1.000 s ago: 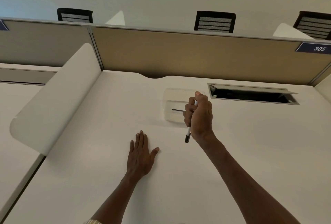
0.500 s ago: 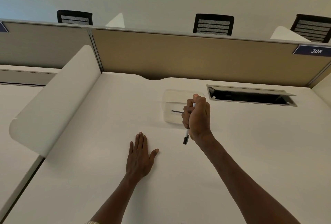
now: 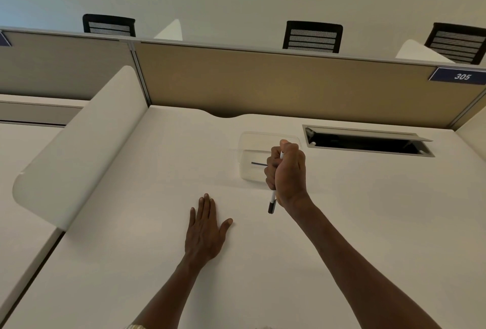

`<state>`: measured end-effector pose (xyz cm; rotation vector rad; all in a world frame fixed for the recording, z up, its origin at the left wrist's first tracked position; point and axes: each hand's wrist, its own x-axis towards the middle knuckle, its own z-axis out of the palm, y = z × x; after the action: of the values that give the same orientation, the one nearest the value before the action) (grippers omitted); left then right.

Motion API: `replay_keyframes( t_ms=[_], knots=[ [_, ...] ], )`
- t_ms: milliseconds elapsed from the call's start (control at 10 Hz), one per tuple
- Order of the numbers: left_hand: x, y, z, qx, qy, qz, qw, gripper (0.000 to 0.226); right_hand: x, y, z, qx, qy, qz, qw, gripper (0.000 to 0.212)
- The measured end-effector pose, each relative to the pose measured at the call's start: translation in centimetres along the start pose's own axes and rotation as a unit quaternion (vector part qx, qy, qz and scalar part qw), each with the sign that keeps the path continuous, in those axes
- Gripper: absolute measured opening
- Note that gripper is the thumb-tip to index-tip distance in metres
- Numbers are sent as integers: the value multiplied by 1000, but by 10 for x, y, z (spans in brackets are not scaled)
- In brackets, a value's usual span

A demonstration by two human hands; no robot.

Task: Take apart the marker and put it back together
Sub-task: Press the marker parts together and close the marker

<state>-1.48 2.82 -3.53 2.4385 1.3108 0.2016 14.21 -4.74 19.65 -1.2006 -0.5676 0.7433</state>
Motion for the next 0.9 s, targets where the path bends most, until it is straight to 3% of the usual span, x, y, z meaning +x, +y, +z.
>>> replay_keyframes(
  t_ms=[900],
  knots=[
    [-1,-1,0,-12,3,2,1000,84,5,12,-8,28,-4,7,1000,48]
  ],
)
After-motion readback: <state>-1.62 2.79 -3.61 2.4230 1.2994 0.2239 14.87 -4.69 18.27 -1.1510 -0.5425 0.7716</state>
